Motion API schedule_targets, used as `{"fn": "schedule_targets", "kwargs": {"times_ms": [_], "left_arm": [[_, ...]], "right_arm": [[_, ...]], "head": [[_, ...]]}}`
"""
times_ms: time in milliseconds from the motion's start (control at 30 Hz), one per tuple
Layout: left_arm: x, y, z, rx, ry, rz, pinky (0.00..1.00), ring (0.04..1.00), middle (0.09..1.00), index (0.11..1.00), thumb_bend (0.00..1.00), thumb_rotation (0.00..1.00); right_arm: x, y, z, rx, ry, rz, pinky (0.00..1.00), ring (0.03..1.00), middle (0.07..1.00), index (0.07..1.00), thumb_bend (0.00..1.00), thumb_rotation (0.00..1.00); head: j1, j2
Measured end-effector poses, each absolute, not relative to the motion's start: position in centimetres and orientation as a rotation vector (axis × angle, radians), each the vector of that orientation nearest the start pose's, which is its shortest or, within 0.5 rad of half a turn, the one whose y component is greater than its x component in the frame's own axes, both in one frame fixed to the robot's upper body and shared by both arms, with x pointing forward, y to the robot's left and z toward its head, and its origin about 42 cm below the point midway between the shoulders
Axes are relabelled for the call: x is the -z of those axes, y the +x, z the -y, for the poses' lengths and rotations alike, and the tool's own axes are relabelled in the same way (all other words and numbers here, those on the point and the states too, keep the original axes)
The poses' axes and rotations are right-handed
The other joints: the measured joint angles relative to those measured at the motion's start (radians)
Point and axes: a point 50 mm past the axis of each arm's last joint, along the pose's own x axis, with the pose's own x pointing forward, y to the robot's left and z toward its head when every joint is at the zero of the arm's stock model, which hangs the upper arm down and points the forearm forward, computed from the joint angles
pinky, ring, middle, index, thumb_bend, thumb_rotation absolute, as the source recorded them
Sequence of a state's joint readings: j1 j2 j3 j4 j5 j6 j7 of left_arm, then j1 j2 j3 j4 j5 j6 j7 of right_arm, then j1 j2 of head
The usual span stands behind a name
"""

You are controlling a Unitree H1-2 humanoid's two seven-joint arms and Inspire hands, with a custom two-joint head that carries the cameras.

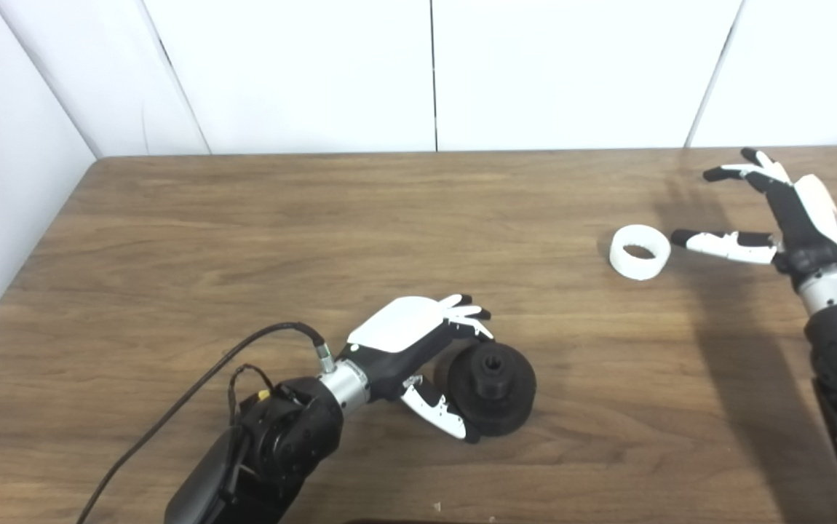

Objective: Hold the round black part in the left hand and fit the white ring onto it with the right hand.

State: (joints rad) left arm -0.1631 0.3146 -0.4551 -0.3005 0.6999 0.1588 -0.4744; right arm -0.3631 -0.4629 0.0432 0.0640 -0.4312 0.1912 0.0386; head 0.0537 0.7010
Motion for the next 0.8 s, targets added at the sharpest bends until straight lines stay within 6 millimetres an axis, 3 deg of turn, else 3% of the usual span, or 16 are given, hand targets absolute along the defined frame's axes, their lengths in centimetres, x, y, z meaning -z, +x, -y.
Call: {"fn": "schedule_targets", "kwargs": {"times_ms": [200, 433, 800], "left_arm": [[-16.8, 28.7, -15.9, 0.72, 1.056, 0.182, 0.93, 0.993, 0.932, 0.634, 0.79, 0.3], [-16.8, 28.7, -15.8, 0.718, 1.057, 0.183, 0.92, 0.992, 0.934, 0.635, 0.79, 0.3], [-16.7, 28.8, -15.6, 0.713, 1.053, 0.184, 0.93, 0.991, 0.93, 0.631, 0.79, 0.29]], "right_arm": [[-21.0, 40.7, 33.3, 0.018, -0.927, 0.045, 1.0, 1.0, 0.966, 0.734, 0.97, 0.38], [-20.5, 41.6, 32.9, -0.047, -0.984, -0.011, 1.0, 1.0, 0.979, 0.747, 0.96, 0.42], [-19.9, 41.8, 31.6, -0.191, -1.065, -0.072, 0.94, 1.0, 0.973, 0.743, 0.98, 0.44]], "head": [[-0.002, 0.0], [-0.002, 0.002], [0.002, 0.003]]}}
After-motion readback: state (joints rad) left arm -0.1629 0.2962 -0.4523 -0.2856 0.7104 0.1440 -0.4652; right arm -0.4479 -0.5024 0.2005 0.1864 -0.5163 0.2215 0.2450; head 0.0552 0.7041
